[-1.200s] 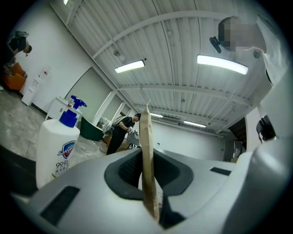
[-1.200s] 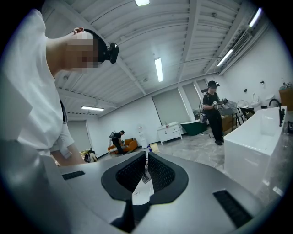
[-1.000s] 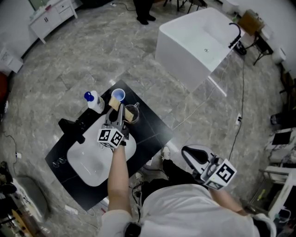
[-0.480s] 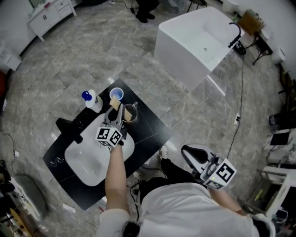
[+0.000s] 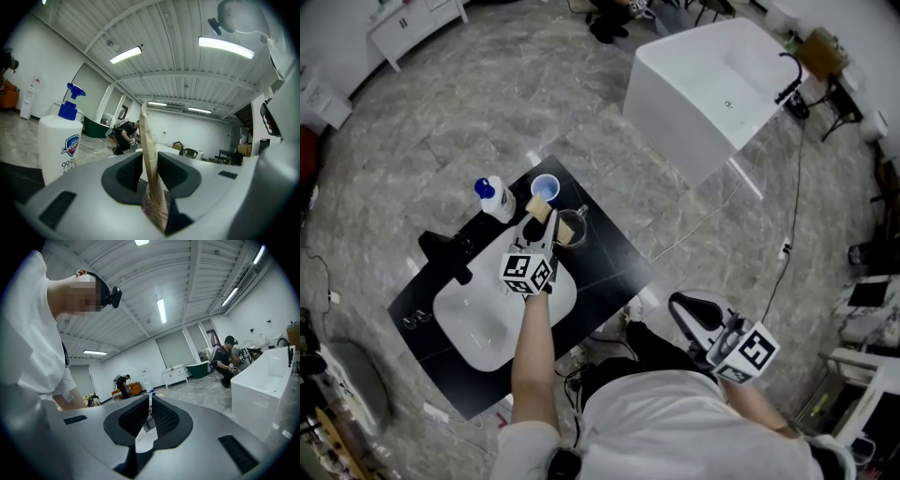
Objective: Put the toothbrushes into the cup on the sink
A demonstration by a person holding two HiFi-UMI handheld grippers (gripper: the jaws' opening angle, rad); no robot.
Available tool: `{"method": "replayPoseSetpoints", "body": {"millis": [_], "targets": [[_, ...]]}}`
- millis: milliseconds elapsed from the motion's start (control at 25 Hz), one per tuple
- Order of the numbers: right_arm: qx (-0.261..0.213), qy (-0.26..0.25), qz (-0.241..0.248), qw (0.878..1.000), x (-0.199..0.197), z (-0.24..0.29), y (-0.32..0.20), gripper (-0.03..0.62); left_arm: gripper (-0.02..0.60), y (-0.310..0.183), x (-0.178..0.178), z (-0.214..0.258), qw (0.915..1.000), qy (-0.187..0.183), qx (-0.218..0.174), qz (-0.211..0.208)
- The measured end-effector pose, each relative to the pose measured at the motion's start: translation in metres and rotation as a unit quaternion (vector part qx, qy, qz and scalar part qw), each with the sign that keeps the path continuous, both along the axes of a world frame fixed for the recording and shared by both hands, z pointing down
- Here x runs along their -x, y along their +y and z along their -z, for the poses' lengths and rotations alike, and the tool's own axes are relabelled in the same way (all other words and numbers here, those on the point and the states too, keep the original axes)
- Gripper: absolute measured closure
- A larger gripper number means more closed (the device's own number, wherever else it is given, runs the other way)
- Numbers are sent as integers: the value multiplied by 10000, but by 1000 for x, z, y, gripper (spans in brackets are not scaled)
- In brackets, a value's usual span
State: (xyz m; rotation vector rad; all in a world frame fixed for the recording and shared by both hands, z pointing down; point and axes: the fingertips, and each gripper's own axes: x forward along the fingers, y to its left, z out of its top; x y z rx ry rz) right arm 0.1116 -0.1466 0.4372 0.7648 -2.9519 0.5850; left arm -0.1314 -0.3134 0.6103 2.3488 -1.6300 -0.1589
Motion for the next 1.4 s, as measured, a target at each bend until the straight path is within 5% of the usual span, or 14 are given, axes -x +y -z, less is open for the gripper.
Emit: {"method": "replayPoseSetpoints", "body": {"millis": [240,760,1200,1400], "targets": [[7,-23,48,10000,4,-1,-3,548,370,1,10,4,9995,-162,25,253],[-78,-274,217,9994,23,8,-3,548,351,29,33,39,9952,-365,-173,893],[7,-550,388,9977,32,6,-10,548,429,97,25,76,9912,-611,-263,1144],[27,-719,540,9959,44,11,-10,548,538,126,34,89,9887,-546,-219,1379]]}}
